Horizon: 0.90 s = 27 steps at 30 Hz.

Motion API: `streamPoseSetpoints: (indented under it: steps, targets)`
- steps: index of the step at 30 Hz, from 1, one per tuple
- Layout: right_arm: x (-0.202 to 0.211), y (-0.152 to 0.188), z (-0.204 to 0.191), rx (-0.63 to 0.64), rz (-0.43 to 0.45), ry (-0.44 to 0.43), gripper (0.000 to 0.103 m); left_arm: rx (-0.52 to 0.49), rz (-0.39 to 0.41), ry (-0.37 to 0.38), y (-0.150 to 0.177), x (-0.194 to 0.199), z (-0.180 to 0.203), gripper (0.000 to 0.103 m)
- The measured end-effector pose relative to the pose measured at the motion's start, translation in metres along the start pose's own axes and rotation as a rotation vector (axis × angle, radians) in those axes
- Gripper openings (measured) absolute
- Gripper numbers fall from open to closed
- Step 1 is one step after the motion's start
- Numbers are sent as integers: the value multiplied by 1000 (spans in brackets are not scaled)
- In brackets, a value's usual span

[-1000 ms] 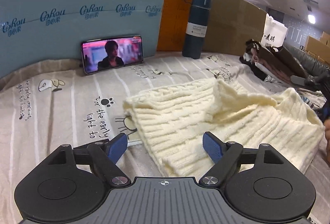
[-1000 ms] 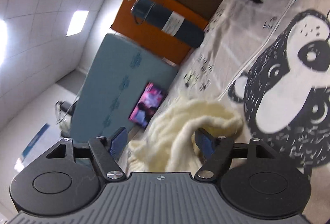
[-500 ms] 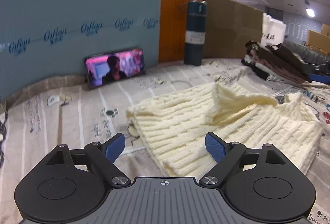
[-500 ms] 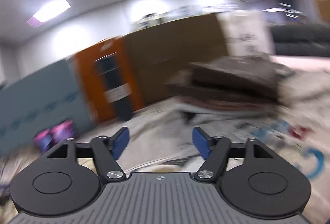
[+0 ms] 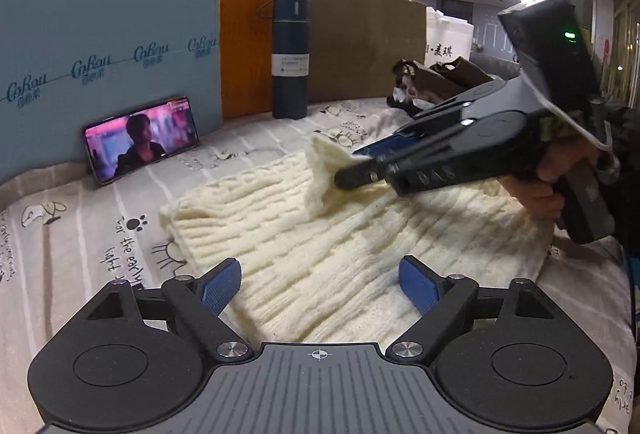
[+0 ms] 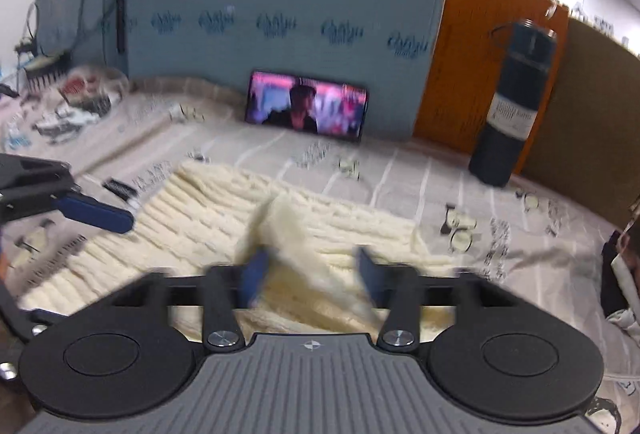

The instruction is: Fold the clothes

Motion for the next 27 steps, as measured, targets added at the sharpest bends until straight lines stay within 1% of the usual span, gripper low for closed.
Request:
streamPoseSetpoints:
  steps: [1, 2, 3, 5, 7, 8, 10, 11, 12, 14, 16, 17, 18, 19, 20, 22, 24, 25, 26, 27]
  targets:
    - [1, 1, 6, -24, 14, 16, 18, -3, 2, 4, 1, 1, 1, 82]
    - [4, 1, 13, -50, 38, 46, 16, -1, 9, 13, 1, 1, 0, 73]
    - [10, 1, 21, -77, 69, 88, 14, 1, 14, 21, 1, 2, 0, 69]
    - [27, 3, 42, -147, 129, 174, 14, -1, 18, 42, 1, 2, 0, 50]
    - [45, 10, 69, -236, 167, 264, 14, -15, 21, 55, 1, 3, 3, 45]
    - [54, 15, 82, -278, 179, 310, 14, -19, 23, 60, 1, 3, 4, 38]
    - [67, 31, 107, -351, 173, 402, 14, -30, 29, 66, 1, 4, 6, 32]
    - [70, 41, 117, -382, 161, 433, 14, -37, 34, 66, 0, 4, 7, 22]
    - [74, 51, 125, -414, 147, 447, 15, -45, 44, 70, 0, 6, 9, 20]
    - [83, 69, 139, -472, 130, 464, 19, -66, 66, 56, -2, 11, 13, 17]
    - [99, 79, 140, -507, 171, 431, 50, -78, 91, 71, -3, 17, 16, 13]
    - [107, 84, 140, -524, 191, 415, 54, -85, 103, 82, -4, 21, 17, 12]
    - [115, 88, 139, -527, 216, 400, 62, -91, 123, 111, -4, 26, 18, 8]
    - [123, 89, 133, -504, 246, 384, 70, -97, 142, 139, -3, 32, 19, 4]
    - [128, 87, 127, -479, 275, 360, 72, -103, 166, 165, -2, 38, 20, 3]
    - [136, 83, 117, -434, 329, 273, 79, -130, 216, 234, 3, 52, 25, 3]
    - [138, 78, 109, -408, 354, 145, 84, -176, 212, 228, 7, 57, 34, 4]
    - [135, 75, 105, -392, 352, 70, 84, -185, 204, 206, 8, 58, 34, 6]
    - [131, 73, 101, -373, 344, 1, 85, -192, 198, 183, 9, 58, 35, 12]
    - [124, 69, 96, -347, 326, -60, 86, -186, 206, 146, 8, 59, 32, 13]
Point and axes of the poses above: each gripper's, at about its wrist camera, not at the fingertips, and x roughly against the way its jaws point, z to its right, y to its underside, the point moved 1 cm from there along -x, roughly the way its jaws point, and after that the axes turned 6 degrees about -y, right-handed, at the moved point
